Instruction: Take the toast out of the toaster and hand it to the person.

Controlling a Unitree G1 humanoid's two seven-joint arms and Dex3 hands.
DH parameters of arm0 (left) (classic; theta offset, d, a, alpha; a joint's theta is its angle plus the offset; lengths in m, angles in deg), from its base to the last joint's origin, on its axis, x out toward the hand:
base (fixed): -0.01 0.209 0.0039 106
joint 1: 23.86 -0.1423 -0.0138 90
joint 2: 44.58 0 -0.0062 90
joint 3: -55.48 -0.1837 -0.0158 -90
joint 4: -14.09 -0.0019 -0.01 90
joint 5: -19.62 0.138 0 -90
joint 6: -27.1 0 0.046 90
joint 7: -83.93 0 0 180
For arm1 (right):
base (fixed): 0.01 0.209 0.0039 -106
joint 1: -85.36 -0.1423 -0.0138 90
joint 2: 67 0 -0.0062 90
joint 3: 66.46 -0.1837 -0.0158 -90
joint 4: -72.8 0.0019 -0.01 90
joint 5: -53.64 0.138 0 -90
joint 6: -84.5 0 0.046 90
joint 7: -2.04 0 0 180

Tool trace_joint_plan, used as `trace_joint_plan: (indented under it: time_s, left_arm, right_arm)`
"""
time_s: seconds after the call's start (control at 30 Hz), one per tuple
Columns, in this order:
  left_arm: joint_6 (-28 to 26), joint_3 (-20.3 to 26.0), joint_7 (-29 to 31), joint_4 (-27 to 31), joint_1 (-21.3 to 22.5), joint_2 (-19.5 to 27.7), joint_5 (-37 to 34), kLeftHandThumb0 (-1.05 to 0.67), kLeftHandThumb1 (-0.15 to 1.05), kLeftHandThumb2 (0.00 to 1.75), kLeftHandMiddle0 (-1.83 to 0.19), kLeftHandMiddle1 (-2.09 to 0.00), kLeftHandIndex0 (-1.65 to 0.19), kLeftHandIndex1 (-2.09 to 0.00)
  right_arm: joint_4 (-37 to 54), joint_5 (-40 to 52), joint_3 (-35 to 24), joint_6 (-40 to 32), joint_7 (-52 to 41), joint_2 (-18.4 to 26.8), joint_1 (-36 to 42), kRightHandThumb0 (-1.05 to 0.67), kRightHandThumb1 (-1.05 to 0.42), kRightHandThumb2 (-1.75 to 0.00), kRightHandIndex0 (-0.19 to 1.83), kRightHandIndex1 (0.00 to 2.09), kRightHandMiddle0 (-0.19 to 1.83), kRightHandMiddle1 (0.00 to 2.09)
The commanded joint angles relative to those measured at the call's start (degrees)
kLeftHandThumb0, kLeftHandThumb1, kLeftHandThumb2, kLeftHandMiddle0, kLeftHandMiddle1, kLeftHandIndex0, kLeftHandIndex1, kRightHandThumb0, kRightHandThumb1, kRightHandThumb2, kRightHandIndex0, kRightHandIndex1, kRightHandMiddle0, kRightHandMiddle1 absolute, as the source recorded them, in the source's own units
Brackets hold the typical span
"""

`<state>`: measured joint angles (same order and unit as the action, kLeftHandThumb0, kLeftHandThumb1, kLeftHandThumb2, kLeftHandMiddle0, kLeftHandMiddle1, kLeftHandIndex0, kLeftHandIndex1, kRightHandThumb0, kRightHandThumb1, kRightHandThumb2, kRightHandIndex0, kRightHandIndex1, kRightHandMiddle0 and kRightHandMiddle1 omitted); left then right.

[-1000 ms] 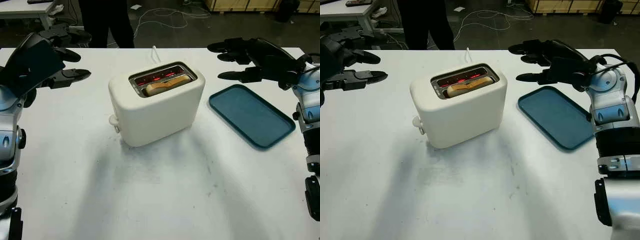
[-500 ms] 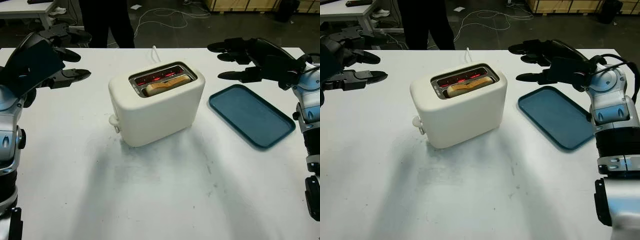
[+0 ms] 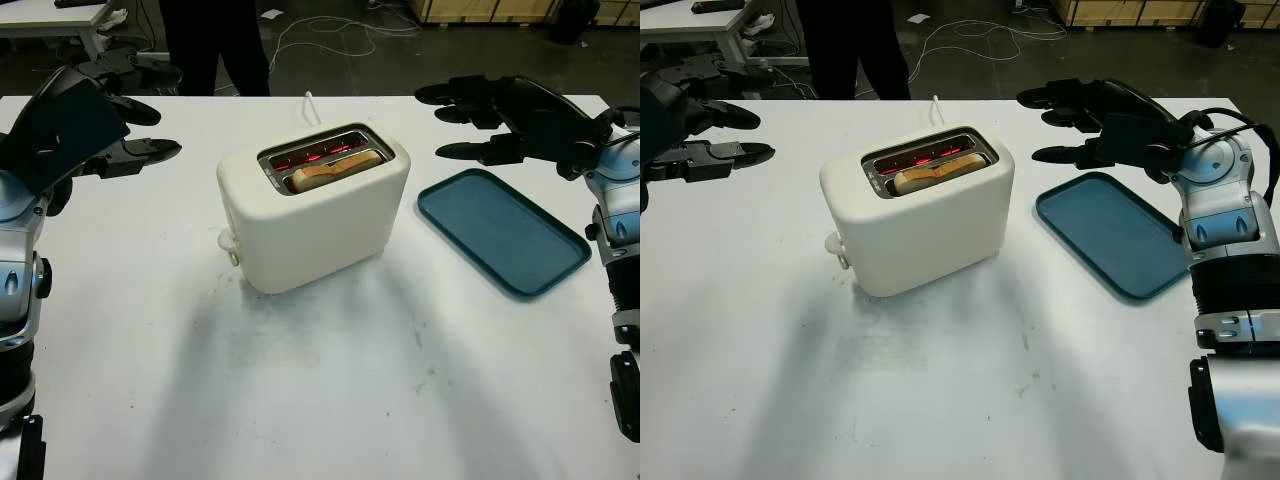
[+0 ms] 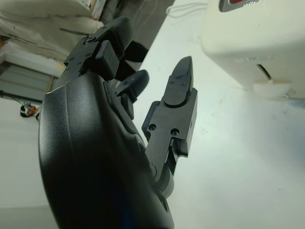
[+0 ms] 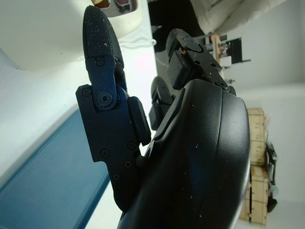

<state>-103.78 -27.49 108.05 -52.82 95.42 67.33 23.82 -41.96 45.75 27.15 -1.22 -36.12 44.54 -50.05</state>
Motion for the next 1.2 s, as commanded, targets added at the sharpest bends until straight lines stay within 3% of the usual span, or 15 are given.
trace_joint_plan:
  time_s: [0.0, 1.17]
  left_arm:
    - [-0.04, 0.41, -0.54, 0.16, -0.35, -0.15, -0.38, -0.03, 0.91, 0.10, -0.11, -1.01, -0.27, -0.53]
    - [-0.40, 0.52, -0.10, 0.36, -0.45, -0.17, -0.51, -0.03, 0.92, 0.11, -0.08, -1.01, -0.25, -0.53]
  right_arm:
    - [0.81, -0.05, 0.09, -0.63, 0.14, 0.02, -0.09, -0.74, -0.92, -0.19, 0.36, 0.01, 0.36, 0.00]
    - [1.26, 0.80, -0.15, -2.17, -0.34, -0.30, 0.08, -0.68, -0.92, -0.16, 0.34, 0.00, 0.35, 0.00]
